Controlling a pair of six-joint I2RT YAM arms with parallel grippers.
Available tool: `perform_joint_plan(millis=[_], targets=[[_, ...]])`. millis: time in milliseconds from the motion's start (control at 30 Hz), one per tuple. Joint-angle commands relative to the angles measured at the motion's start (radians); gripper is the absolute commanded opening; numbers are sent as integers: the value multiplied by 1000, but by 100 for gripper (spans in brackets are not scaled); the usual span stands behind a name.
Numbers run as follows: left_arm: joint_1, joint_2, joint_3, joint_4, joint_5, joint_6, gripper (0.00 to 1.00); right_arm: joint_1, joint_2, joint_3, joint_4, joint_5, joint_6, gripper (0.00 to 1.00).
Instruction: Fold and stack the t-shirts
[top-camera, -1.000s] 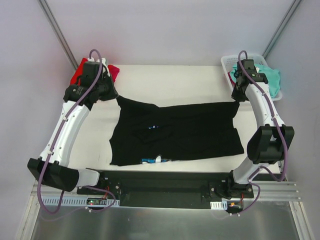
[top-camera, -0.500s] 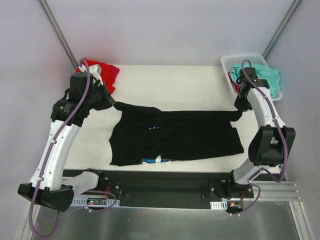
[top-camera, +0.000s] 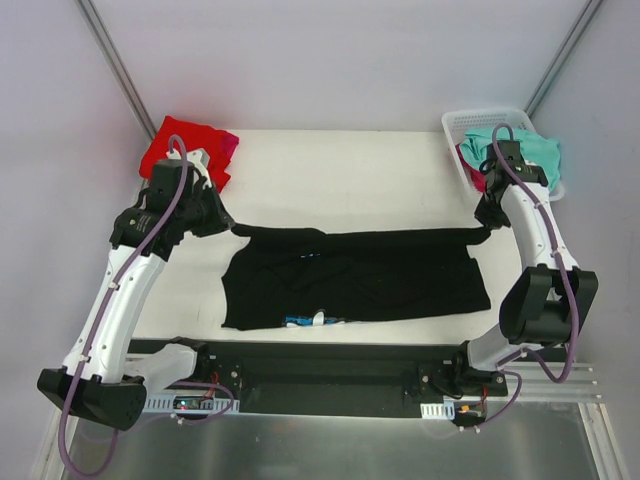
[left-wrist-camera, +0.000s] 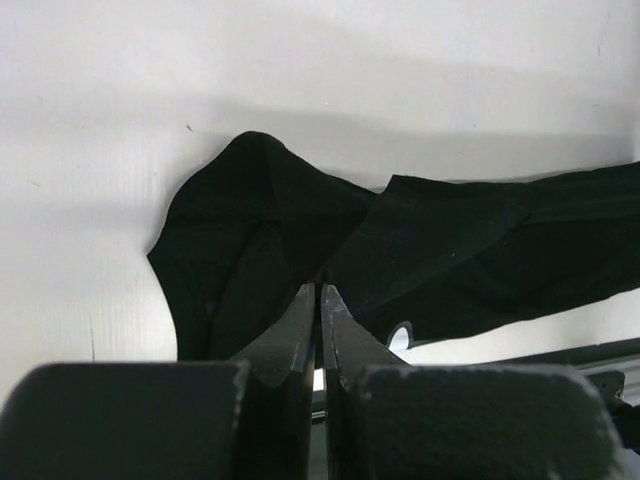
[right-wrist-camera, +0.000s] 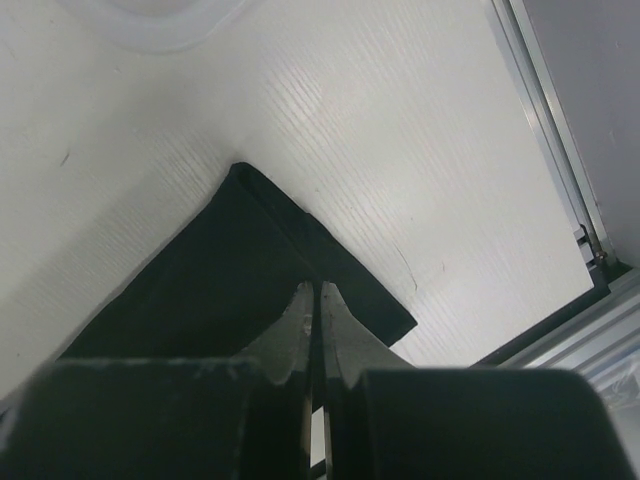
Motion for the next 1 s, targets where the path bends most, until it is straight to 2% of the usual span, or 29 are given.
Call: perform_joint_plan(millis=[0,567,967], targets=[[1,-57,-27,5,27,-27,0,-16,-47,-34,-25,49,24,1],[-20,-105,-110,-4,23,-42,0,-16,-82,-160,7,43,17,1],[-68,-193,-247,3,-2,-137,0,-14,-103,-273,28,29,57,1]])
